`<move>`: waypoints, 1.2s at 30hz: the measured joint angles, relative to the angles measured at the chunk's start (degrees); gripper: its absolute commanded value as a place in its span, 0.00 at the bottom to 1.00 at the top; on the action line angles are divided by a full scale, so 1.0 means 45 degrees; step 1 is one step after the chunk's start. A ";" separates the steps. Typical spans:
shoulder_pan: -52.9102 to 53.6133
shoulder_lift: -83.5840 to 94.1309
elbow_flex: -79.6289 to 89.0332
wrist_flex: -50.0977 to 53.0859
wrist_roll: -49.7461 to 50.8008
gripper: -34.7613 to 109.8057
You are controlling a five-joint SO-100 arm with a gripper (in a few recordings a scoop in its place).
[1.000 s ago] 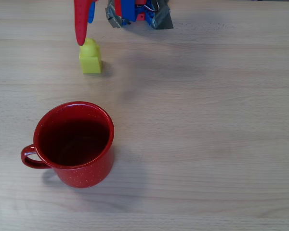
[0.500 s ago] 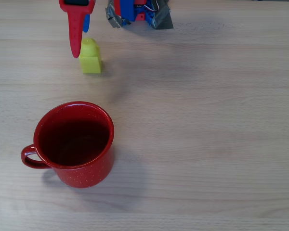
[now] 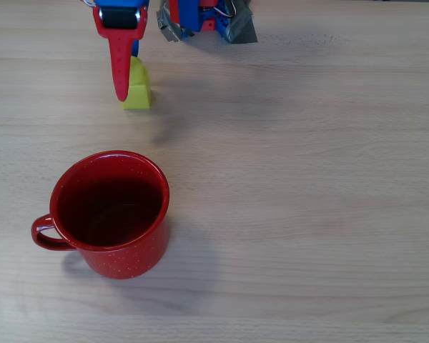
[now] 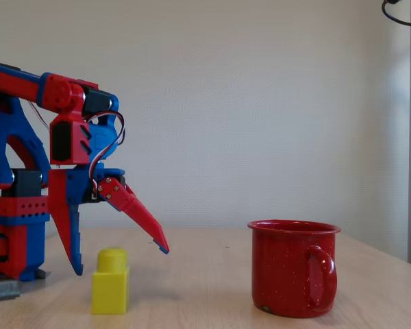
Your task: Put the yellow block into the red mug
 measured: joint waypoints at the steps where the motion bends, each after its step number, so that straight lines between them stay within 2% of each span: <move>1: 0.0000 -0.0039 0.0000 0.0000 0.0000 0.57; 11: 0.0000 -0.0293 0.1094 -0.1738 0.0000 0.57; 22: 0.0156 -0.0547 0.1602 -0.2227 0.0176 0.57; 34: 0.0059 -0.0547 0.1758 -0.2402 0.0352 0.24; 36: 0.0059 -0.0547 0.1758 -0.2402 0.0352 0.24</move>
